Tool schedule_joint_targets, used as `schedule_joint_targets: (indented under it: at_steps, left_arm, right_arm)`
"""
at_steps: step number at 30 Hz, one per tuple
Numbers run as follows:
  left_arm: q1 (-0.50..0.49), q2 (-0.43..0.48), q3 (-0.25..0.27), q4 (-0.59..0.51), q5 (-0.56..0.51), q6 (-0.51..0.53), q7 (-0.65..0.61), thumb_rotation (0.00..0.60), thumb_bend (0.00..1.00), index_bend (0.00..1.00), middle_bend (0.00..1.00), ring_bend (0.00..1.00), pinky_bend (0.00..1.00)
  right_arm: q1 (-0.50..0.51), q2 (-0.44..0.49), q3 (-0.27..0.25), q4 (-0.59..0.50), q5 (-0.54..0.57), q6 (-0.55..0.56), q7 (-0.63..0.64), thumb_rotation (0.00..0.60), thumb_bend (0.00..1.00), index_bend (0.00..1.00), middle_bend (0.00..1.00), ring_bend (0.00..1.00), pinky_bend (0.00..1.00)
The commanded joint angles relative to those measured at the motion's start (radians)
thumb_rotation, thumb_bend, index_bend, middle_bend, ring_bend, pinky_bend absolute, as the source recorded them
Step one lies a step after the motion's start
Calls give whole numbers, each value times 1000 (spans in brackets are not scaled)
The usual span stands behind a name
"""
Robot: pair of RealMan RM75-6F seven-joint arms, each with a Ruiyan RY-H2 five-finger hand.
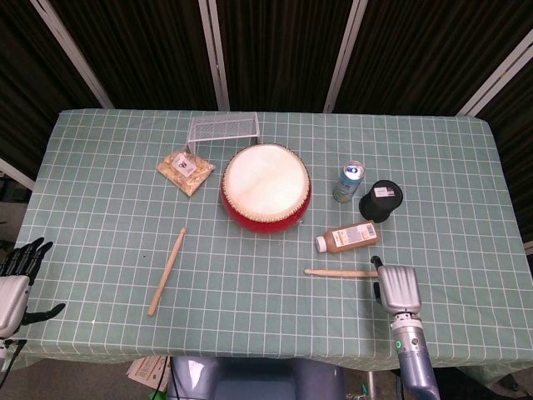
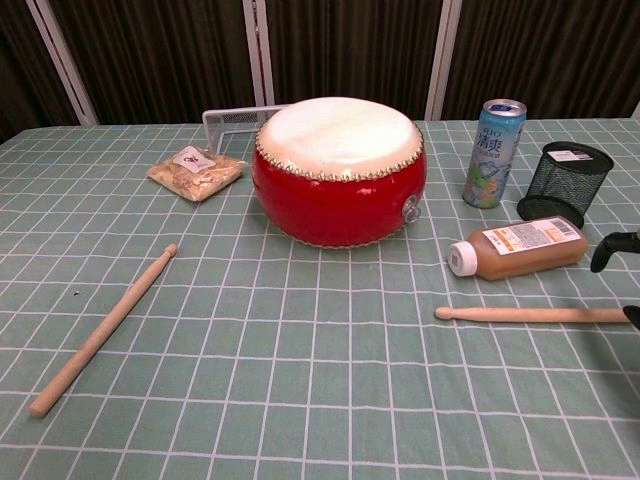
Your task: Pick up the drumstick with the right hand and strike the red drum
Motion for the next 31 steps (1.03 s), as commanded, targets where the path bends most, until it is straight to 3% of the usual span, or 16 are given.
schedule_joint_targets:
  at_steps: [1,6,10,13,16,24,31]
  left_arm:
    - [1,0,0,1,0,1,-1,600,0,0,0,0,0]
    - [2,-3,-1,5,5,7,-4,600,0,0,0,0,0]
    - [2,-6,-2,8,7,9,0,600,0,0,0,0,0]
    - [3,-9,-2,15,13,16,3,600,0,0,0,0,0]
    - [7,-15,-1,30,22,28,6,600,0,0,0,0,0]
    - [16,-49,-17,70,46,83,20,600,0,0,0,0,0]
    - [19,-55,-16,87,60,94,7,600,0,0,0,0,0]
  right_arm:
    - [-6,32,-2,-30,-32,18,-3,600,470,262,901,947,823]
    - [-27,128,-5,-72,-122,61,44,600,467,124,638,730,638]
    - [-62,241,-8,-97,-192,93,156,600,445,9,351,418,386]
    - [-94,315,-17,-97,-237,114,258,600,395,0,174,221,244]
    - [-131,371,-39,-64,-288,139,356,600,334,0,52,101,161]
    - [-218,385,-60,125,-417,231,609,600,313,0,0,49,107]
    - [-224,366,-56,152,-441,200,626,600,313,0,0,49,102]
